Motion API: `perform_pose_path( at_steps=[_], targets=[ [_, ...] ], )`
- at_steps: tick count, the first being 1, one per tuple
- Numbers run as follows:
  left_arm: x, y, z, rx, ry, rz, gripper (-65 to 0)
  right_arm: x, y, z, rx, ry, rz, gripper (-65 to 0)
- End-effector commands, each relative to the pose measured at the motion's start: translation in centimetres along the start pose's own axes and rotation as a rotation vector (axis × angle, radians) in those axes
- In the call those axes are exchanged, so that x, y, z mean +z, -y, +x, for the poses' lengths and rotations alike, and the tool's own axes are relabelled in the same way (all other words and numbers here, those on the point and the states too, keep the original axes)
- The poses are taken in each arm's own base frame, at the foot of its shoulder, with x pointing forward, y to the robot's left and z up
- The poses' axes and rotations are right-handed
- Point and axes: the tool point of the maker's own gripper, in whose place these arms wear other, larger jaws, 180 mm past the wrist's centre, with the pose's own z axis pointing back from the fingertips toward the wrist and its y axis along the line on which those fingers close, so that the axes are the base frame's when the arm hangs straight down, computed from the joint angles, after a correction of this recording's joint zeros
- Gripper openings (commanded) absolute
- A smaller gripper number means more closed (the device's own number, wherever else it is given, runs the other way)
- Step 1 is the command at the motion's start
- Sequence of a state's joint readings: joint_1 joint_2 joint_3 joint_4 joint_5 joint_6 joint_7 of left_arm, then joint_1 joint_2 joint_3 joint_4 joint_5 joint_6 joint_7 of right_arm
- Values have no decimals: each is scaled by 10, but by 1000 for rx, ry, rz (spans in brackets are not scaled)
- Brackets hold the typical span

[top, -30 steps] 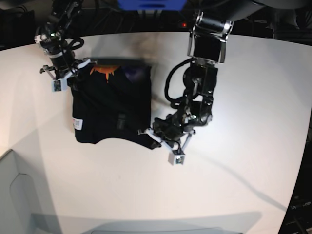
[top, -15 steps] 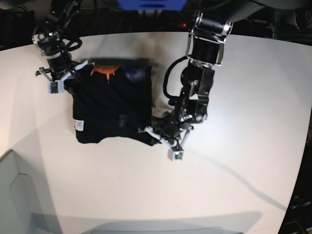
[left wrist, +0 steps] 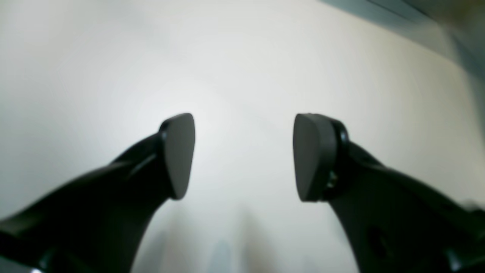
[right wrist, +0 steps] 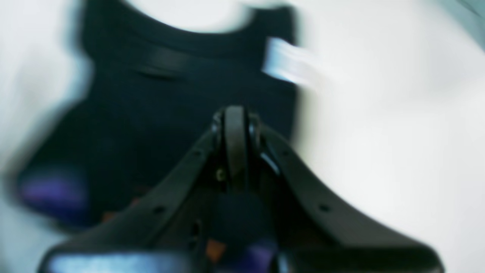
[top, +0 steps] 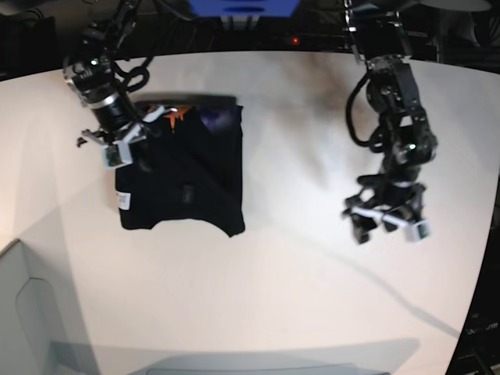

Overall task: Fold the T-shirt properly
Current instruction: 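Press the collar edge of the shirt flat with the right gripper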

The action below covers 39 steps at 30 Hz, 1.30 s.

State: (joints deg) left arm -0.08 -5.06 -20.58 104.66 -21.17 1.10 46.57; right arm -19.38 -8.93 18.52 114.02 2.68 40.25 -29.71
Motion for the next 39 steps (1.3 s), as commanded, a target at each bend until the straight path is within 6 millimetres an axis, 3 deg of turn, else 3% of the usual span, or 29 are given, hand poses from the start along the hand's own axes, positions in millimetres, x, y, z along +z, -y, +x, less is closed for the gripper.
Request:
perform_pose_path(
  at_steps=[1, 3, 5, 8, 13, 17, 25, 28, 32, 35, 39],
  targets=[
    [9, -10, 17, 13, 59, 14, -256, -1, -15, 15, -1, 58, 43, -650],
    [28, -57, 26, 41, 95, 130, -256, -9, -47, 20, 14, 69, 133, -650],
    [43, -93, 33, 51, 121, 218, -256, -16, -72, 21, 14, 72, 208, -650],
    [57, -117, 38, 70, 138, 262, -256, -24, -94, 9, -4, 42, 276, -650],
    [67, -124, 38, 101, 134, 224, -256, -31, -117, -23, -43, -41, 344, -650],
    [68, -124, 34, 111, 122, 212, -256, -20, -135, -55, -35, -126, 408, -650],
    [68, -124, 34, 111, 122, 214, -256, -12, -134, -99, 13, -244, 455, -650],
    [68, -124, 34, 111, 122, 214, -256, -10, -129, -80, 38, -194, 443, -650],
    [70, -126, 30, 109, 113, 220, -256, -3, -121, -21, 111, -42, 405, -650],
    [71, -125, 31, 105, 117, 218, -256, -13, -115, 7, 148, 24, 388, -650],
    [72, -125, 30, 101, 114, 219, -256, -37, -113, -16, 124, -43, 405, -650]
  ],
)
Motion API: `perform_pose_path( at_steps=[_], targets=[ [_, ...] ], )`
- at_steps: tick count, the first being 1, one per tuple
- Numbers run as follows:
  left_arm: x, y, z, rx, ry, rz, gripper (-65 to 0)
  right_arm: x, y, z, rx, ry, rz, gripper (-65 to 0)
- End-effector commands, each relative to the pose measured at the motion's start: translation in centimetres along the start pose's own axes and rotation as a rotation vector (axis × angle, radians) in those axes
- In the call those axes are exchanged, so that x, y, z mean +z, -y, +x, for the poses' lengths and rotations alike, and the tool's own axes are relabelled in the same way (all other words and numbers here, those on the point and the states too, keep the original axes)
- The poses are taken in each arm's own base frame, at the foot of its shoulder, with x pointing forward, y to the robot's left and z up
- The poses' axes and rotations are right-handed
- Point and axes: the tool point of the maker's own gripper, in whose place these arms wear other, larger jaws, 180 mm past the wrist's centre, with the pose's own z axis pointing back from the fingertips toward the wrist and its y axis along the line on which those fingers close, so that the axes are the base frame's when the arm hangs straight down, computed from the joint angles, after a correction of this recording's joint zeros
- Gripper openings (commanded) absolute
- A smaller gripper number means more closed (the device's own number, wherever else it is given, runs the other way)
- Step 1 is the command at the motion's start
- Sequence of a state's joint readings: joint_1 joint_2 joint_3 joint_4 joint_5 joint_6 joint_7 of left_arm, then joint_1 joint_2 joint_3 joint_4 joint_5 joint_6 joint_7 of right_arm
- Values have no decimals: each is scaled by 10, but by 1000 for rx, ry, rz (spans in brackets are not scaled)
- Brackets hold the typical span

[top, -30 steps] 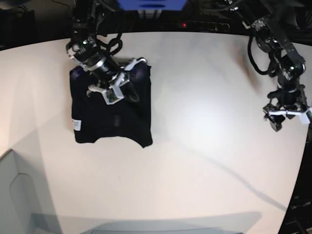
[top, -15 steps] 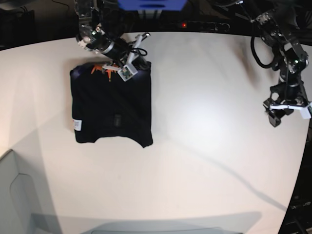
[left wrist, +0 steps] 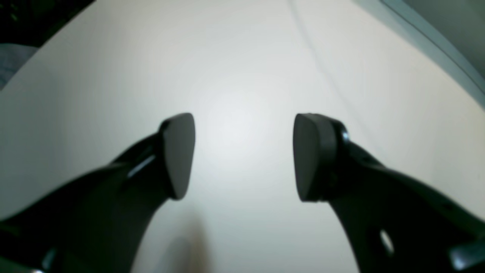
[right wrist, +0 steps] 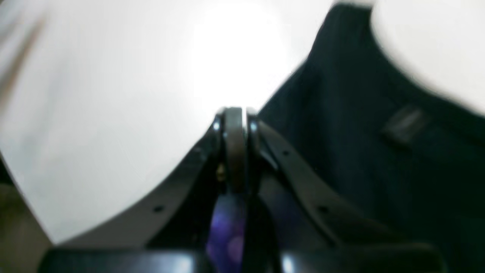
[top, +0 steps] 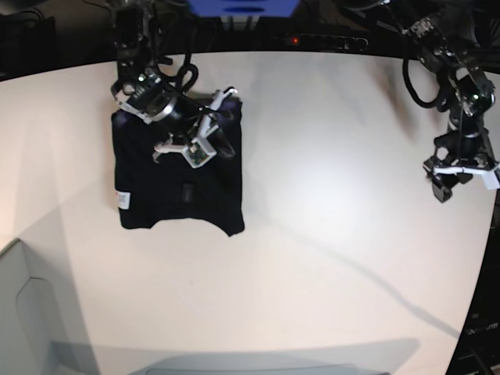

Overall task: Fold the T-shirt properly
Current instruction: 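Press the collar edge of the shirt flat with the right gripper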

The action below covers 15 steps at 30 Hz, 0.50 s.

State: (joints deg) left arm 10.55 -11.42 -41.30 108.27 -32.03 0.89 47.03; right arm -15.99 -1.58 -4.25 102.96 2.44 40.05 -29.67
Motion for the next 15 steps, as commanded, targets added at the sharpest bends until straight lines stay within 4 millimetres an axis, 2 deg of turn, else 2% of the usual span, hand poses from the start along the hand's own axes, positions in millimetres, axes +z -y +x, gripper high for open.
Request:
perform_pose_path(
  at_steps=[1, 3, 8, 11, 13, 15],
  targets=[
    [3, 3, 13, -13, 42, -11, -256, -2, -2, 0, -24, 20, 13, -650],
    [3, 2, 12, -14, 40, -10, -256, -7, -7, -17, -56, -12, 33, -650],
    [3, 2, 11, -10, 37, -9, -256, -7, -33, -58, -164, -23, 79, -650],
    [3, 2, 11, -10, 37, -9, -256, -4, -35, -78, -191, -47, 86, -650],
    [3, 2, 10, -10, 35, -9, -256, 0, -35, -79, -197, -37, 83, -650],
    [3, 2, 11, -12, 37, -9, -256, 7, -32, -60, -172, 19, 66, -650]
  ],
)
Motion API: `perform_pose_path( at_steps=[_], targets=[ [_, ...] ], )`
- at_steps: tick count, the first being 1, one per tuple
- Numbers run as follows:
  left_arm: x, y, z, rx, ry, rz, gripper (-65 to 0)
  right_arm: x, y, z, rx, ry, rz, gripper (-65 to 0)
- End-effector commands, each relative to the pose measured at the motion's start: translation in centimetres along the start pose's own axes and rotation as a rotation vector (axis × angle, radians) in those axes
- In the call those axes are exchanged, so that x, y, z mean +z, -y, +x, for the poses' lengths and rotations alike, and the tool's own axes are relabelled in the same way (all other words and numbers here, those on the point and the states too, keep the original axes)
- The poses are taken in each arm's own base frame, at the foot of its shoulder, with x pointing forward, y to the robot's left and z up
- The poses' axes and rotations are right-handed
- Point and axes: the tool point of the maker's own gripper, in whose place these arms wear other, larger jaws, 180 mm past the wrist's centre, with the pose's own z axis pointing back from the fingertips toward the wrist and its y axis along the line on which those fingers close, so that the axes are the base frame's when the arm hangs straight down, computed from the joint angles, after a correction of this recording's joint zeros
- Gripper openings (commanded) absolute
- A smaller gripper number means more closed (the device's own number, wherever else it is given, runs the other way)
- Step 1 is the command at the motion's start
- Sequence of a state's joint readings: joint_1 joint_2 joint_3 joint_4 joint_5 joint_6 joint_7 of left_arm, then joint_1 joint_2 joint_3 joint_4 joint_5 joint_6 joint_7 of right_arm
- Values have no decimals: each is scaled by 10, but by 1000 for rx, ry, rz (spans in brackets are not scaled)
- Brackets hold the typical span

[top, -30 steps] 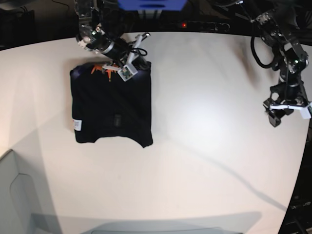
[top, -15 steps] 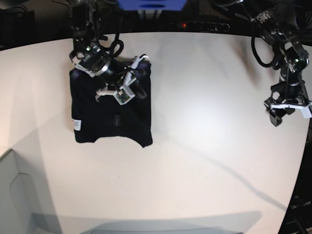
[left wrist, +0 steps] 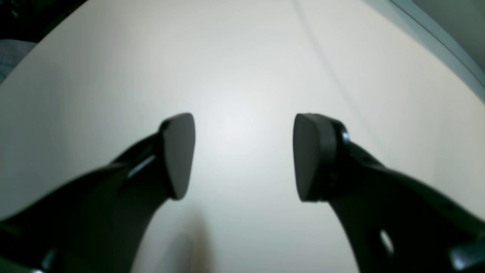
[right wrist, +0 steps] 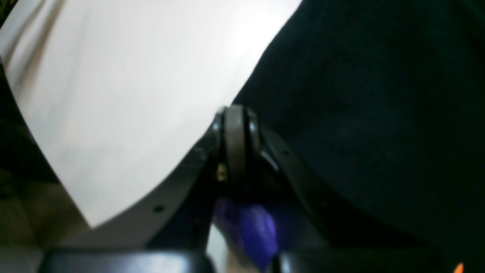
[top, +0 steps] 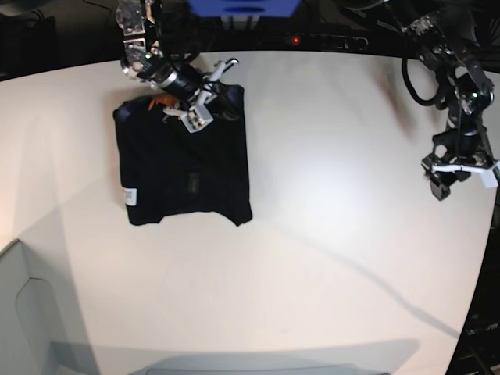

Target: Fold the T-shirt properly

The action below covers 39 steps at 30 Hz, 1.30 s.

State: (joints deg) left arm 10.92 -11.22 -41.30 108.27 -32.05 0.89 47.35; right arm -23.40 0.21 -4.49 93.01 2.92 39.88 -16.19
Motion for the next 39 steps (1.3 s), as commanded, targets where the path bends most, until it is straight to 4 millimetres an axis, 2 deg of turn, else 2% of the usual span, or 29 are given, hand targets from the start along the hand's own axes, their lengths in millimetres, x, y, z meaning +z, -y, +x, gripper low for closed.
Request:
perform_pose_path(
  at_steps=[1, 3, 7, 10, 14, 17, 23, 26, 27, 31, 33, 35, 37, 39],
  targets=[
    [3, 2, 13, -15, 44, -8, -256, 8, -1, 20, 22, 64, -6, -650],
    [5, 0, 7, -15, 29, -8, -256, 23, 1, 48, 71, 132, -38, -650],
    [11, -4, 2, -33, 18, 2, -256, 56, 24, 91, 117, 241, -167, -650],
    [20, -19, 3, -25, 27, 40, -256, 80, 61, 94, 98, 257, -308, -650],
    [26, -34, 3, -20, 27, 77, -256, 100, 104, 66, 29, 188, -441, -650],
    [30, -39, -5, -34, 2, 90, -256, 105, 121, 42, -27, 130, -485, -650],
    [40, -54, -33, -56, -81, 122, -256, 92, 125, -7, -140, 51, -462, -650],
    [48, -62, -48, -47, -115, 146, -256, 92, 123, -7, -150, 80, -462, -650],
    [52, -65, -53, -52, -128, 151, -256, 95, 123, 3, -144, 120, -464, -650],
    [72, -73, -70, -81, -187, 167, -262, 137, 125, 44, -142, 280, -517, -650],
    [88, -72, -84, -88, -234, 144, -315, 159, 123, 55, -117, 295, -553, -650],
    [107, -81, -94, -82, -274, 140, -399, 174, 118, 46, -108, 233, -585, -650],
    [125, -90, -104, -51, -307, 149, -472, 189, 115, 21, -147, 146, -627, -650],
    [147, -107, -114, -44, -344, 195, -543, 213, 114, -12, -198, 32, -689, -650]
  ],
)
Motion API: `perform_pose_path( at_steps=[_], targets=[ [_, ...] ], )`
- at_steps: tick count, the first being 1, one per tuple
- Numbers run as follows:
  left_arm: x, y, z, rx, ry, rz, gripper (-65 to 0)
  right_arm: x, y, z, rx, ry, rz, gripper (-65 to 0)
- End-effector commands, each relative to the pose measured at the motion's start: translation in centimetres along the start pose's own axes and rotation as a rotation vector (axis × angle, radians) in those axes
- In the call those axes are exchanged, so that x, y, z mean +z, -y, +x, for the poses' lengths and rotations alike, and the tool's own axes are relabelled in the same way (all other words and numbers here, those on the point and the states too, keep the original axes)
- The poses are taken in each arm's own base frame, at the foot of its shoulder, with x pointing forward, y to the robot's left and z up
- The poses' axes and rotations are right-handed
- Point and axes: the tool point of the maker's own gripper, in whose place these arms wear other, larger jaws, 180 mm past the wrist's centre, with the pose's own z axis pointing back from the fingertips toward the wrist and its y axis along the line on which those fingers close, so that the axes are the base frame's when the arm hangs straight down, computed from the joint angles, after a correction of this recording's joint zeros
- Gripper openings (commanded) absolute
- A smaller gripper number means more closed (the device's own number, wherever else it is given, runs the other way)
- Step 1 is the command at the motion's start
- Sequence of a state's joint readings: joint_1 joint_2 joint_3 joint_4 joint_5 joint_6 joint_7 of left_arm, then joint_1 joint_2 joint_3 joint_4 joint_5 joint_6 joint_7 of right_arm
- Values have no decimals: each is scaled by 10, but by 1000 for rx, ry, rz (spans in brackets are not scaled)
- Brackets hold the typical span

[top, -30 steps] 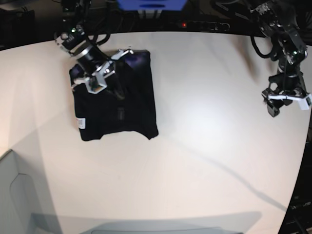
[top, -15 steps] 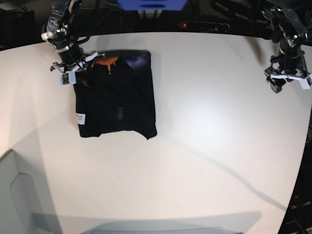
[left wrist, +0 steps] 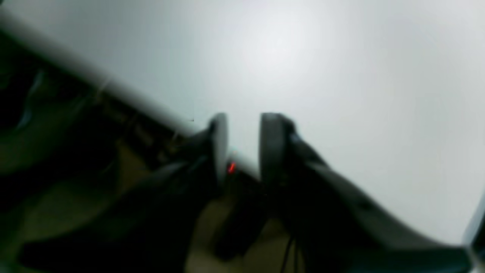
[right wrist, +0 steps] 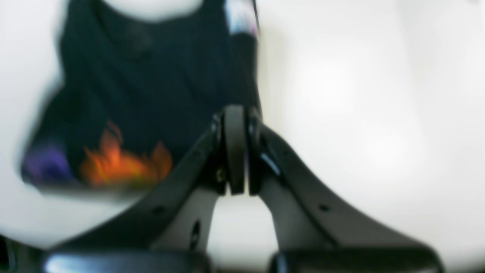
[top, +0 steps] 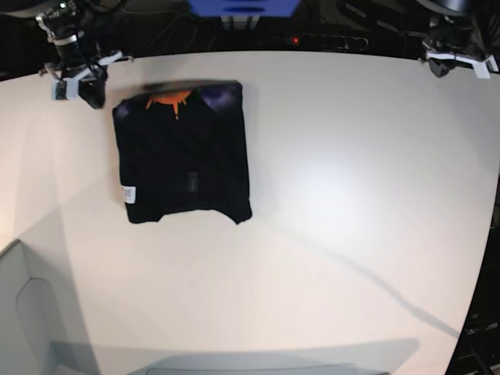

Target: Fold the T-shirt properly

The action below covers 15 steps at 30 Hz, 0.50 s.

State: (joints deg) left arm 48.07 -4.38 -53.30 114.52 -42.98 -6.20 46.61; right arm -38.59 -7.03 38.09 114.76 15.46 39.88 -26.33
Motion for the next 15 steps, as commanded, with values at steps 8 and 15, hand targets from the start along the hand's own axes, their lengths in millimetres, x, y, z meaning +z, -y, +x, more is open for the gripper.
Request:
perform_pose_path(
  at_steps=[8, 15],
  targets=[
    [21, -51, -58, -147, -183, 198, -650, 63, 30, -86, -25, -323, -95, -650],
    [-43, -62, -172, -181, -474, 193, -650, 44, 5, -183, -192, -521, -26, -650]
  ],
)
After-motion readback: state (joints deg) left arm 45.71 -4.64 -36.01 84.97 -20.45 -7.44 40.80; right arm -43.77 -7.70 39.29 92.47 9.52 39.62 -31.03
